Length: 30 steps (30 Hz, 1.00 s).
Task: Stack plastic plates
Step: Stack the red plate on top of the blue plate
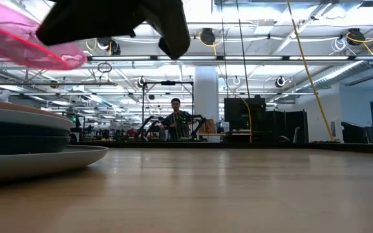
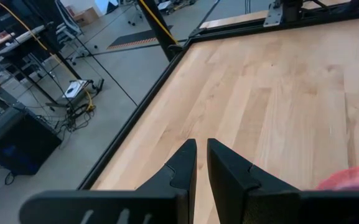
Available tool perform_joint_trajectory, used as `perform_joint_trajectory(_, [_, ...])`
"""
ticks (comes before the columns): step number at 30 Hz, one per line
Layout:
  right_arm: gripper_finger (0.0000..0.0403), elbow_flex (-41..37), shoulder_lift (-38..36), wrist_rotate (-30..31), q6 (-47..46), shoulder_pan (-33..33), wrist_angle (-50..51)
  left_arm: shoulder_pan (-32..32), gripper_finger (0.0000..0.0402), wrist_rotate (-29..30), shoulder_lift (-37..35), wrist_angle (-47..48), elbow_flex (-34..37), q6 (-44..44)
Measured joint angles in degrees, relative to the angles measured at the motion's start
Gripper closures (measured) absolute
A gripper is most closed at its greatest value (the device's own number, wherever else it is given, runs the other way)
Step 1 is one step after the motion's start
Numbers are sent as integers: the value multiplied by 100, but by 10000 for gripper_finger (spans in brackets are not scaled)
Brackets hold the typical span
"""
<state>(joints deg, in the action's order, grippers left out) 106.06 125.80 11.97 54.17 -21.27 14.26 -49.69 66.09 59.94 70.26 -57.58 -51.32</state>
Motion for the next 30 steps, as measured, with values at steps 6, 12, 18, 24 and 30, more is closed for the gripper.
perform_joint_trajectory(6, [364,4,-4,-189,-235,119,-101,0,355,-3,0,11,0,25])
perform_joint_trajectory(12, [322,5,-5,-302,-397,223,-227,0,355,-5,0,13,0,27])
perform_joint_trajectory(18, [297,4,-5,-306,-397,252,-319,0,355,-5,0,15,0,29])
perform_joint_trajectory(24, [294,4,-5,-145,-397,262,-334,0,355,-7,0,15,0,33])
perform_joint_trajectory(30, [295,4,-5,989,-1413,251,-272,0,355,-8,0,14,0,-32])
